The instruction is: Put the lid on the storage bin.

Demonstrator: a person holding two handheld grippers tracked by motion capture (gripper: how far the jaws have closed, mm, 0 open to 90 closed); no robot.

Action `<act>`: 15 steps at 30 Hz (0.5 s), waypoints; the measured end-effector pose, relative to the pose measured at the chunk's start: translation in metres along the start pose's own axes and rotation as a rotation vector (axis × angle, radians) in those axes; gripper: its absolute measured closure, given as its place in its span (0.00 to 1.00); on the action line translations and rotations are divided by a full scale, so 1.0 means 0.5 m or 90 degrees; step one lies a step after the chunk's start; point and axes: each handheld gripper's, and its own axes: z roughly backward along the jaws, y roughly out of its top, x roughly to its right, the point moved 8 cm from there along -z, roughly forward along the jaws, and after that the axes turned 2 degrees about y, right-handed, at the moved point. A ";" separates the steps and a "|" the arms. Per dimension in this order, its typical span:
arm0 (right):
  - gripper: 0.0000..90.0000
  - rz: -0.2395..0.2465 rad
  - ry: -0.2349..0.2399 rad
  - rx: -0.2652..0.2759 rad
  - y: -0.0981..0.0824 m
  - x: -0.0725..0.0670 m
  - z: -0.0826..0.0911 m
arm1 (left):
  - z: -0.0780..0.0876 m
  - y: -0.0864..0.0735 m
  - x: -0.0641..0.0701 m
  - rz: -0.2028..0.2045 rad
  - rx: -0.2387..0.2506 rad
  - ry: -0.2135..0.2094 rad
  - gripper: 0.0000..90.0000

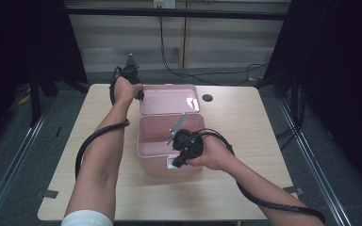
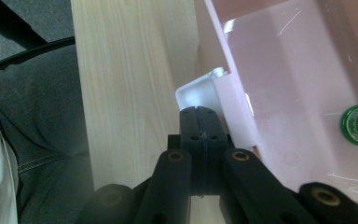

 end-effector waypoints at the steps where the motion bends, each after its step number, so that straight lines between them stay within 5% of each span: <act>1: 1.00 -0.003 -0.002 -0.001 0.000 0.000 0.000 | 0.000 0.000 0.000 0.000 0.000 0.000 0.92; 15: 1.00 -0.017 -0.006 -0.010 0.004 0.001 0.000 | 0.068 0.000 0.010 -0.010 0.023 -0.007 0.94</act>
